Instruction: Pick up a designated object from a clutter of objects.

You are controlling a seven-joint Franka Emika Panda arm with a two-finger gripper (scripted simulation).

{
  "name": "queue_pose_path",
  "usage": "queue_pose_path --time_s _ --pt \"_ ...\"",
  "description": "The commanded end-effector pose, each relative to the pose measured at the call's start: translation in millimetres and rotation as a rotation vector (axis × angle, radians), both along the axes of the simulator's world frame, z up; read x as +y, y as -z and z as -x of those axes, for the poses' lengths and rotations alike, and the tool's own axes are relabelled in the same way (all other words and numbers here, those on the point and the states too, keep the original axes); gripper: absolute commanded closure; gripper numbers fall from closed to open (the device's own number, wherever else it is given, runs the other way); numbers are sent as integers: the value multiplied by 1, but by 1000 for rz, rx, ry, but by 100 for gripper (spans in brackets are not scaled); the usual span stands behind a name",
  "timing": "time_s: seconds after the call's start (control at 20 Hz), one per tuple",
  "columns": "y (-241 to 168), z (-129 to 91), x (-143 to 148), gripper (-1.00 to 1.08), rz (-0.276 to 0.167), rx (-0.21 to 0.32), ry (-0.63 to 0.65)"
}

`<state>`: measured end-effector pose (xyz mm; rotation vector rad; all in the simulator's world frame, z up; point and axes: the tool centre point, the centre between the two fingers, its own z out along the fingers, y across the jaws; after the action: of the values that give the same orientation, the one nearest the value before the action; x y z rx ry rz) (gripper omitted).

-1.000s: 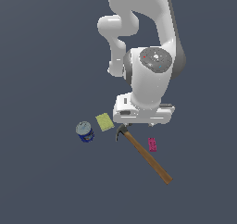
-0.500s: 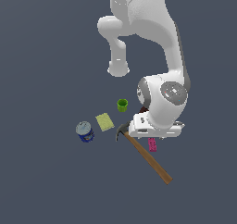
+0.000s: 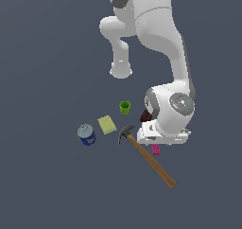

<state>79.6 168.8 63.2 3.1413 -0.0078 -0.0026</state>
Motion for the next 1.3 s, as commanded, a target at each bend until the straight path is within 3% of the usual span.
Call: queue_pose_path --time_s 0.0,0.9,0.95,1.25 --pt "0 0 0 -92 0 0 0" --pt "51 0 1 -92 0 -1 0" --pt "51 0 1 108 0 -1 0" --pt "51 0 1 108 0 -1 0"
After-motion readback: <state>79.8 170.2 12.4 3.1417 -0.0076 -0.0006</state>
